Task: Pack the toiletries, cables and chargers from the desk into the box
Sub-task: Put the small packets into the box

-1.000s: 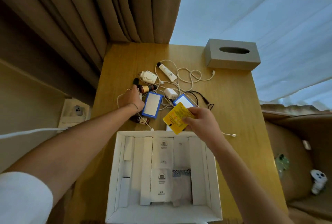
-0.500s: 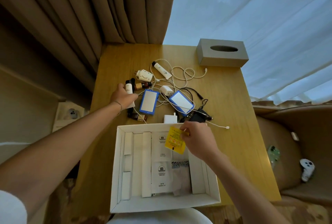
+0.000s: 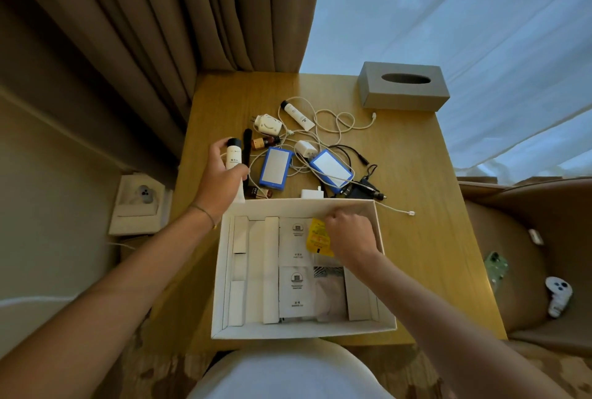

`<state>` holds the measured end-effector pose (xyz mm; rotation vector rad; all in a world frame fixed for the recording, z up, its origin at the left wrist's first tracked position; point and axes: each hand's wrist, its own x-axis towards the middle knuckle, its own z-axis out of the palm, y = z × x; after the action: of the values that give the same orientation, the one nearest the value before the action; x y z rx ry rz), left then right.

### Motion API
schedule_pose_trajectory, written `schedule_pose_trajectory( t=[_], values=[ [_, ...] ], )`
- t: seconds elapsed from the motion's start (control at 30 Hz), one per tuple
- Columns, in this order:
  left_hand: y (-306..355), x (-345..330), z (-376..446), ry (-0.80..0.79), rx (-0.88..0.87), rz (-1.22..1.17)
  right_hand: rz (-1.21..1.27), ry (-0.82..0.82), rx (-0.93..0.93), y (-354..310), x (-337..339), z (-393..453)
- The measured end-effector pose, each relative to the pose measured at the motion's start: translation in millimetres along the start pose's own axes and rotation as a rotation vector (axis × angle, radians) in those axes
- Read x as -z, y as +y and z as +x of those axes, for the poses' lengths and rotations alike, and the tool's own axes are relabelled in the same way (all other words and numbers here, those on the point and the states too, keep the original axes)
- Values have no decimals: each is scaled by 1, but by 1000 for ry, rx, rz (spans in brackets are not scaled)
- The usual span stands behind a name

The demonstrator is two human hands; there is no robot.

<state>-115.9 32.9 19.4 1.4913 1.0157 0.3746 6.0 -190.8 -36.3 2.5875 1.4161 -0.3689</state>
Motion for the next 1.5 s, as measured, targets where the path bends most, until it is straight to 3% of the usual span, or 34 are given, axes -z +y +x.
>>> schedule_pose_trajectory(
  t=[0.27,0.4,0.6,0.77,1.0,1.37,1.5],
  values=[
    [1,1,-65,-106,-116,178,-181,-67,122,-9,0,8],
    [-3,1,-80,-231,-110,414,-171,-66,125,-10,-6,7],
    [-36,-7,-89,-315,-191,718,83,55,141,-19,-2,-4],
    [-65,-14,-86,-434,-136,1000,291,124,187,-26,9,-18],
    [-88,-24,-80,-507,-37,1078,359,184,221,-27,19,-23],
    [-92,-28,-79,-570,-218,1380,420,141,230,-21,27,-22],
    [-97,-34,-86,-521,-326,1529,451,117,211,-18,29,-18]
  ],
)
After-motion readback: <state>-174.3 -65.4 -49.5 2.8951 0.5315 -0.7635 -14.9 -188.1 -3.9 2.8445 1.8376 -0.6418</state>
